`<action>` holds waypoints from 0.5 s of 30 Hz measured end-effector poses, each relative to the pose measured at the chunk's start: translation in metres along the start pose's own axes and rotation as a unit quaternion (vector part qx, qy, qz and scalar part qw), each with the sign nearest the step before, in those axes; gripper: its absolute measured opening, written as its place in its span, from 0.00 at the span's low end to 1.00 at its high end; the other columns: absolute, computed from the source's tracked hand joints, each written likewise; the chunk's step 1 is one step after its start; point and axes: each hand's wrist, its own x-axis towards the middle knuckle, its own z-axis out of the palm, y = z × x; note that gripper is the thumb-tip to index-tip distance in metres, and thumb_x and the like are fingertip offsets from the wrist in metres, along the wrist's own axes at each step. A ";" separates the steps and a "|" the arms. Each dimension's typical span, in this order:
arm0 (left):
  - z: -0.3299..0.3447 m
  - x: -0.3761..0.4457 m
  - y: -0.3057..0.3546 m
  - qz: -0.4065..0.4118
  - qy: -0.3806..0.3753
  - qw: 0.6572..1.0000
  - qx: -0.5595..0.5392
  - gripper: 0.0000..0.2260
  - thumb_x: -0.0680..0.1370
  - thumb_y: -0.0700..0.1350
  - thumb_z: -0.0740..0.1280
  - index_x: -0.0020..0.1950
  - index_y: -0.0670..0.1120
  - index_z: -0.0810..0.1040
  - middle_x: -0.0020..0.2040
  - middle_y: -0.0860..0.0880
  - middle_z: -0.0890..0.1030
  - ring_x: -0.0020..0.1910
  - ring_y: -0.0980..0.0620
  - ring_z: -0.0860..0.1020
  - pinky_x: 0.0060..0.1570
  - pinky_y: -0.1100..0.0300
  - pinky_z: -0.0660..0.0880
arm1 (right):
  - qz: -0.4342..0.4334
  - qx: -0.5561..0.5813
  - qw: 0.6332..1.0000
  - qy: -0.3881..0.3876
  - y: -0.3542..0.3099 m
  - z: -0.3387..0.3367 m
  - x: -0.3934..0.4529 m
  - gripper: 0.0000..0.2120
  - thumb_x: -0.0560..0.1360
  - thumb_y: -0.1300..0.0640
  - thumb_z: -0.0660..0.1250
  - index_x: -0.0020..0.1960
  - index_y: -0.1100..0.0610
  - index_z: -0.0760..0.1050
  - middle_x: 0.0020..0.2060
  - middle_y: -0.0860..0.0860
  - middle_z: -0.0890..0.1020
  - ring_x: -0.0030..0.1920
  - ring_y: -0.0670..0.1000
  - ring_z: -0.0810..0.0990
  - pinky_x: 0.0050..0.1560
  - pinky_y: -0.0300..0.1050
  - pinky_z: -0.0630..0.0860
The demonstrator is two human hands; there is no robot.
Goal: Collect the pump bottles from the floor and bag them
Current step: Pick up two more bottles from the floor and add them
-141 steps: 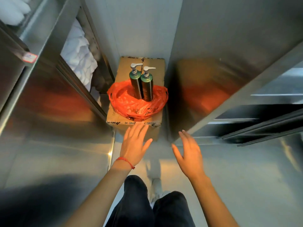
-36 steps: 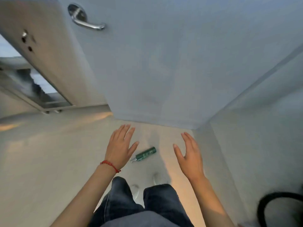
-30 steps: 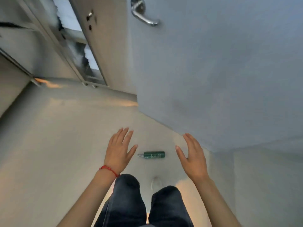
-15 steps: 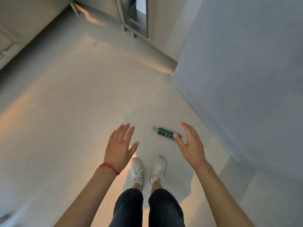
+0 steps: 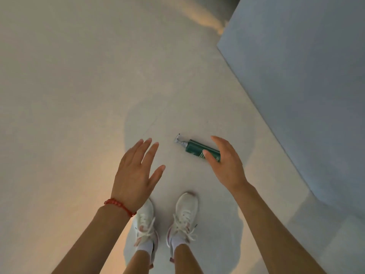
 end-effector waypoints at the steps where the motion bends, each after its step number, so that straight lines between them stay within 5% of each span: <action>1: 0.020 0.009 -0.010 -0.002 0.000 1.000 -0.002 0.30 0.78 0.59 0.46 0.65 0.38 0.69 0.64 0.36 0.74 0.64 0.36 0.70 0.61 0.41 0.67 | 0.004 -0.007 1.000 -0.007 0.016 0.017 0.016 0.23 0.75 0.53 0.65 0.67 0.59 0.67 0.66 0.56 0.73 0.66 0.54 0.69 0.65 0.43 0.62; 12: 0.166 0.053 -0.098 -0.036 -0.037 0.999 -0.005 0.27 0.75 0.55 0.52 0.67 0.39 0.68 0.67 0.37 0.71 0.67 0.37 0.66 0.64 0.42 0.64 | 0.017 -0.089 0.983 -0.157 0.125 0.153 0.118 0.29 0.68 0.52 0.73 0.66 0.55 0.67 0.63 0.56 0.74 0.62 0.57 0.72 0.62 0.50 0.69; 15: 0.178 0.049 -0.105 -0.045 -0.040 0.998 -0.010 0.27 0.75 0.56 0.52 0.67 0.39 0.67 0.67 0.37 0.71 0.68 0.37 0.66 0.64 0.42 0.64 | 0.031 -0.110 0.984 -0.137 0.136 0.167 0.119 0.30 0.66 0.51 0.74 0.65 0.55 0.68 0.60 0.57 0.76 0.59 0.58 0.74 0.59 0.52 0.71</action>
